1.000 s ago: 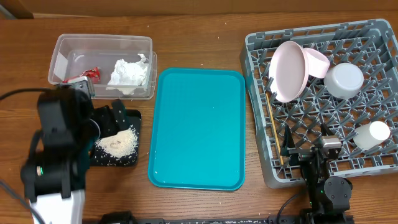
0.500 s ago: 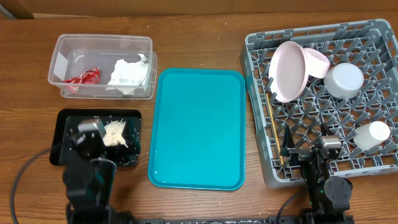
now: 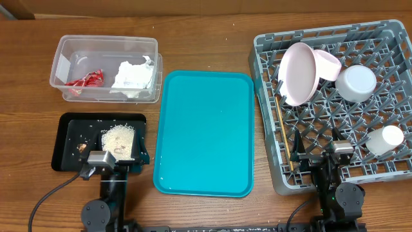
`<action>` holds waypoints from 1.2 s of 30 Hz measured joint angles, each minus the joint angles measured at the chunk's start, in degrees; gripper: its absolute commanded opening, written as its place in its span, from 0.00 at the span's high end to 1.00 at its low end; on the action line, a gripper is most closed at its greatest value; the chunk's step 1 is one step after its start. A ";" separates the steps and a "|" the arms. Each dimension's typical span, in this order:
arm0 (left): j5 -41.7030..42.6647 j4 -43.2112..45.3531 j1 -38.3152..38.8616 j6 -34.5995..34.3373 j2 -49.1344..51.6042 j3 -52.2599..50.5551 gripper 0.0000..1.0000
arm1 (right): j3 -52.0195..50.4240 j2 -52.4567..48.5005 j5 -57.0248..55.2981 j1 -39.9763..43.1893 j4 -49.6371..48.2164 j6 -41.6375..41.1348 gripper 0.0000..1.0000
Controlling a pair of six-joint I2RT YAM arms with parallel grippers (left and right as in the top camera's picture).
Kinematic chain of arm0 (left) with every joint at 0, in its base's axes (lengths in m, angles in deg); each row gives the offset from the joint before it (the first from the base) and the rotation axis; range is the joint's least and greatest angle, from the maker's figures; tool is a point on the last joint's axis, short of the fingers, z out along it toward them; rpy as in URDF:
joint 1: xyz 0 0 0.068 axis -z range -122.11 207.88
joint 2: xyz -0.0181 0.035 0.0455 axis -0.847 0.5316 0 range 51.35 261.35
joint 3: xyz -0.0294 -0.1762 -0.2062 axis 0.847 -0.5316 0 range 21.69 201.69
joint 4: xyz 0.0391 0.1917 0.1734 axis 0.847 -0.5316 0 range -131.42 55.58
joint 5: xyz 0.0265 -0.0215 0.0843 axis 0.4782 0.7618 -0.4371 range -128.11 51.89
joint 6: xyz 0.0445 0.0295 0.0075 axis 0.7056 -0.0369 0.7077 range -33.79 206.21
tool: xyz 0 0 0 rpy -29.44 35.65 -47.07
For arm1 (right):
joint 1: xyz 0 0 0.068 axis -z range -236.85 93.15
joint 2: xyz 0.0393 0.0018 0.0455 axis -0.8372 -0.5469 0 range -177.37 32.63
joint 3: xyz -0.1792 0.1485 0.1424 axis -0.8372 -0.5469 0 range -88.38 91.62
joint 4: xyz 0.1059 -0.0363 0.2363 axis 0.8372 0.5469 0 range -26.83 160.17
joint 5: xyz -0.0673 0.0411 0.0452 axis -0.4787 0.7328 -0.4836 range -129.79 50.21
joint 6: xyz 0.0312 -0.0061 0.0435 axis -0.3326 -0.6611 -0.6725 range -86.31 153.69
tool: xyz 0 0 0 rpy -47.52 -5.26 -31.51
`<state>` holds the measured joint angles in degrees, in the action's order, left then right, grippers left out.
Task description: Sort waste into correct bins and load items into the dishwasher
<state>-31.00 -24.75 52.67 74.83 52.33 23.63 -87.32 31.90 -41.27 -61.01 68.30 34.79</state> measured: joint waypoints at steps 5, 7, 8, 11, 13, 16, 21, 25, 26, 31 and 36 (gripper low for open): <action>0.00 -4.98 0.00 0.02 -0.09 -1.20 0.00 | 0.00 0.00 0.00 0.00 -0.02 0.00 0.00; 0.00 -10.34 0.00 0.02 -0.13 -1.27 0.00 | 0.00 0.00 0.00 0.02 -0.02 0.00 0.00; 0.00 -12.74 0.00 0.02 -0.11 -1.46 0.00 | 0.00 0.00 0.02 0.00 0.00 0.02 0.00; -0.02 -13.33 0.02 0.02 -0.11 -1.46 0.00 | 0.00 0.00 0.02 0.00 0.02 0.00 0.00; -0.02 -13.35 0.15 0.00 -0.11 -1.46 0.00 | 0.00 0.00 0.02 0.00 0.00 0.00 0.00; -0.02 -13.33 0.37 0.02 -0.11 -1.46 0.00 | 0.00 0.00 0.02 0.00 -0.02 0.02 0.00; -0.02 -13.33 0.37 0.00 -0.11 -1.46 0.00 | 0.00 0.00 0.00 0.00 -0.02 0.00 0.00; -0.02 -13.33 0.37 0.00 -0.11 -1.46 0.00 | 0.00 0.00 0.02 0.00 0.00 0.02 0.00; -0.02 -13.33 0.37 0.02 -0.11 -1.46 0.00 | 0.00 0.00 0.00 0.00 0.00 0.04 0.00; 0.68 -13.25 0.37 2.45 -0.11 -1.46 0.00 | 0.00 0.00 0.02 0.00 -0.02 0.00 0.00; 1.73 -13.16 0.37 4.57 -0.11 -1.46 0.00 | 0.00 0.00 0.00 0.00 0.00 0.04 0.00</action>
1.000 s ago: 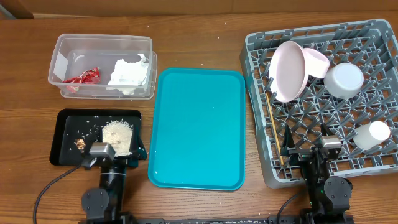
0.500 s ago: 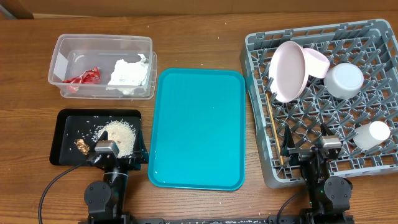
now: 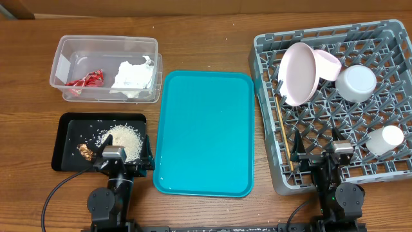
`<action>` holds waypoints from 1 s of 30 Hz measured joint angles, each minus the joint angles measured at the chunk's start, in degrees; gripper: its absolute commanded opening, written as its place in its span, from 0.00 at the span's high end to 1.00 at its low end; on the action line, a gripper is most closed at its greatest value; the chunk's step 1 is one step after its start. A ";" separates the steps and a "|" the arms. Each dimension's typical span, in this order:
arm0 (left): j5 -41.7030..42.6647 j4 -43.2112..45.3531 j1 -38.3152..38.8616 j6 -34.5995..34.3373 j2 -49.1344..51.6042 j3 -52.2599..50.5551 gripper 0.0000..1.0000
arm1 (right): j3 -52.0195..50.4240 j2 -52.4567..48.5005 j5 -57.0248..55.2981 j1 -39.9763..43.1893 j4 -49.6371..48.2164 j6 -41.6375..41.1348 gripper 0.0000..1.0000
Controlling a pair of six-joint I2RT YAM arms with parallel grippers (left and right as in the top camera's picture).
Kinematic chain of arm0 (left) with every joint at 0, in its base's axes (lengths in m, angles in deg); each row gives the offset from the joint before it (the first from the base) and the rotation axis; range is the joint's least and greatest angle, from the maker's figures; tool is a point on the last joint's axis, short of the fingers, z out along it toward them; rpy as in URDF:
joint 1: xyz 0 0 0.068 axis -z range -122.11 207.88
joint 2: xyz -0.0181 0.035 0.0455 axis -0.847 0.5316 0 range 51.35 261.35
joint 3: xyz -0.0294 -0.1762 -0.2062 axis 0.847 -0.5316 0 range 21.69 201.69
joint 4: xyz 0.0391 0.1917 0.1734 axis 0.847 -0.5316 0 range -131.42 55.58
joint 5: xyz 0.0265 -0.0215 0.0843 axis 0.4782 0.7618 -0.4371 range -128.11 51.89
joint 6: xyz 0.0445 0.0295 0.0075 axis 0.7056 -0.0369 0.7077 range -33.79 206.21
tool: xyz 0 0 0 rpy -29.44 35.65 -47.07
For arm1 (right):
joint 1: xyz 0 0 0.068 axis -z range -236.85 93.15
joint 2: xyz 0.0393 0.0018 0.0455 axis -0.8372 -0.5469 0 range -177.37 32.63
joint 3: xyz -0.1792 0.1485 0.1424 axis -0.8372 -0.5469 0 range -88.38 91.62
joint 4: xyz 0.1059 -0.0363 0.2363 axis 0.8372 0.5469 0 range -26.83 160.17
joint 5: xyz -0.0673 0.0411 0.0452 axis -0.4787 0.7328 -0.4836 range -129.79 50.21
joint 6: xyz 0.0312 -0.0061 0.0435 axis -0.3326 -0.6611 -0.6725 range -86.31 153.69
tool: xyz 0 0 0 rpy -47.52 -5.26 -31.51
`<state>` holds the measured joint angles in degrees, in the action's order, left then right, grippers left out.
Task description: Sort waste into correct bins and load items into the dishwasher
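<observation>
My left gripper [image 3: 119, 161] sits low at the near edge of the black tray [image 3: 67, 129], which holds a heap of rice [image 3: 122, 136] and a brown scrap [image 3: 85, 150]. Its fingers are hidden under the wrist. The clear bin [image 3: 106, 45] at the back left holds a red wrapper [image 3: 87, 79] and crumpled white tissue [image 3: 134, 75]. The grey dishwasher rack [image 3: 386, 35] carries a pink plate [image 3: 297, 73], pink bowl [image 3: 327, 62], white bowl [image 3: 356, 83], white cup [image 3: 384, 139] and a chopstick [image 3: 284, 132]. My right gripper [image 3: 315, 156] rests over the rack's near edge, its jaws unclear.
A bare teal tray [image 3: 206, 132] lies between the black tray and the rack. Loose rice grains are scattered on the wood beside the black tray. The left arm's cable trails off the front edge.
My left gripper has shifted a little right and toward the front edge, uncovering more of the rice heap and the brown scrap. The right arm and the rack's items have not moved.
</observation>
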<state>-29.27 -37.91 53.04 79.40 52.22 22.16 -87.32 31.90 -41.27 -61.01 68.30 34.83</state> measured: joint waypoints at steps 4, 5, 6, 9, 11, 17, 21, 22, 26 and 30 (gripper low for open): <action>0.11 0.02 0.00 0.85 0.00 0.00 0.00 | 0.00 0.00 0.02 0.00 0.00 -0.02 0.00; 0.20 0.02 0.00 0.90 0.00 0.00 0.00 | 0.00 0.00 0.00 0.00 0.02 -0.02 0.00; 0.20 0.02 0.00 1.05 0.00 0.00 0.00 | 0.00 0.00 0.00 0.00 0.02 -0.02 0.00; 0.20 0.02 0.00 1.07 0.00 0.00 0.00 | 0.00 0.00 0.02 0.00 -0.02 -0.02 0.00; 0.20 0.02 0.00 1.07 0.00 0.00 0.00 | 0.00 0.00 0.02 0.00 -0.02 -0.04 0.00; 0.22 0.02 0.00 1.07 0.00 0.00 0.00 | 0.00 0.00 0.02 0.00 0.00 -0.02 0.00; 0.24 0.02 0.00 1.07 0.00 0.00 0.00 | 0.00 0.00 0.00 0.00 0.02 0.00 0.00; 0.24 0.02 0.00 1.07 0.00 0.00 0.00 | 0.00 0.00 0.02 0.00 0.00 0.00 0.00; 0.26 0.02 0.00 1.07 0.00 0.00 0.00 | 0.00 0.00 0.02 0.00 0.00 -0.02 0.00; 0.35 0.02 0.00 1.07 0.00 0.00 0.00 | 0.00 0.00 0.00 0.00 0.02 -0.02 0.00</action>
